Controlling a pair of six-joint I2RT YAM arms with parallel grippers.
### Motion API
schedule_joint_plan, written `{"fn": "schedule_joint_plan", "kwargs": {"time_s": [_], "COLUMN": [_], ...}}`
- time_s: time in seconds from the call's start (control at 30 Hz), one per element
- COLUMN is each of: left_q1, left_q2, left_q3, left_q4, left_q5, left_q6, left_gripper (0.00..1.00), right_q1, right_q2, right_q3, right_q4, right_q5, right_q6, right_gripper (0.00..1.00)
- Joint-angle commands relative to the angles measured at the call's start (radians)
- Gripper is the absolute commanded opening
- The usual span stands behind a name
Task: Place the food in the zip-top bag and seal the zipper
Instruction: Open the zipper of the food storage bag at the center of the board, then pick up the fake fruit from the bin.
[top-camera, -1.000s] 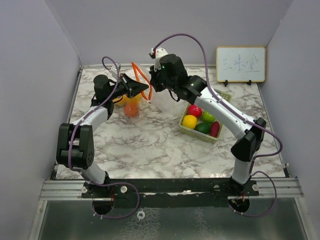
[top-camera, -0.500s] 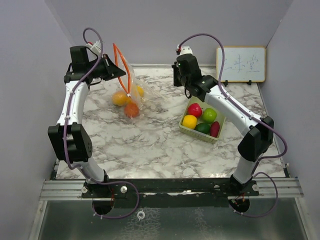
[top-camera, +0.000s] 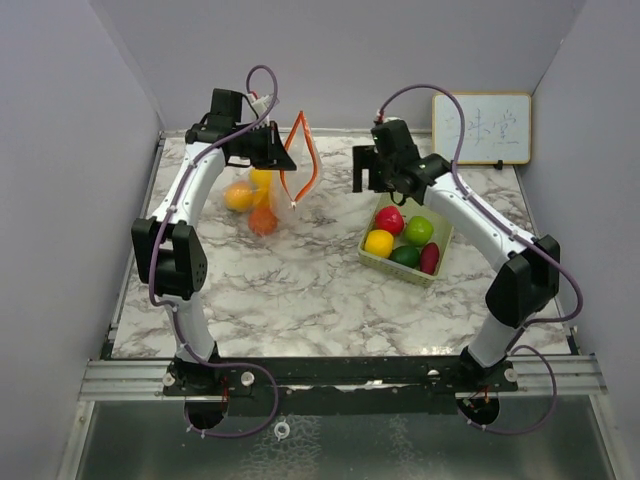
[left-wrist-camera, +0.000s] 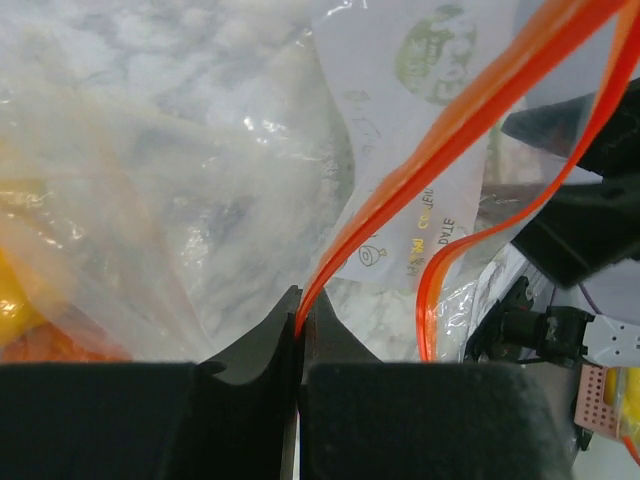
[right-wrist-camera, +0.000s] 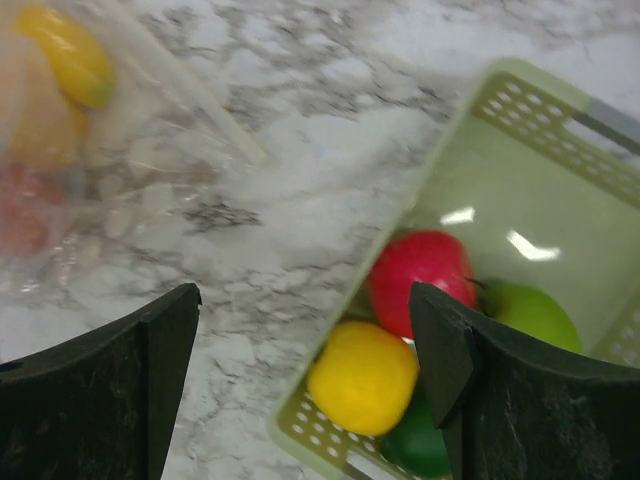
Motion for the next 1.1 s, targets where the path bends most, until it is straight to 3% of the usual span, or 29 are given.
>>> {"fn": "schedule_joint_plan", "kwargs": {"time_s": [0.0, 0.33, 0.93, 1.03, 1.07], "left_q1": [-0.028, -0.101, -0.156, -0.158, -0.160], "left_q2": [0.034, 0.106, 0.168, 0.172, 0.171], "left_q3": [0.059, 0.073, 0.085, 0.092, 0.092], "left_q4": [-0.009, 0.040, 0.067, 0.057, 0.053], "left_q5": [-0.026, -0.004, 0.023, 0.023, 0.022], "left_q6": [0.024, 0.007, -0.021, -0.018, -0.019], "left_gripper": [0.00, 0.00, 0.00, 0.00, 0.00], "right_q1": [-0.131, -0.199, -0.213, -0.217, -0.218], "right_q2": [-0.111, -0.021, 0.130, 0.175, 0.183], "right_q3": [-0.117, -0.156, -0.243, -0.222, -0.222], "right_q4": [-0.150, -0.125, -0.036, -0.023, -0.014], "right_q5": [-0.066, -0.158, -0.157, -0.147, -0.147], "right_q6": [0.094, 0.018, -0.044, -0.053, -0.058], "right_gripper": [0.85, 0.89, 0.91, 0.87, 0.81]}}
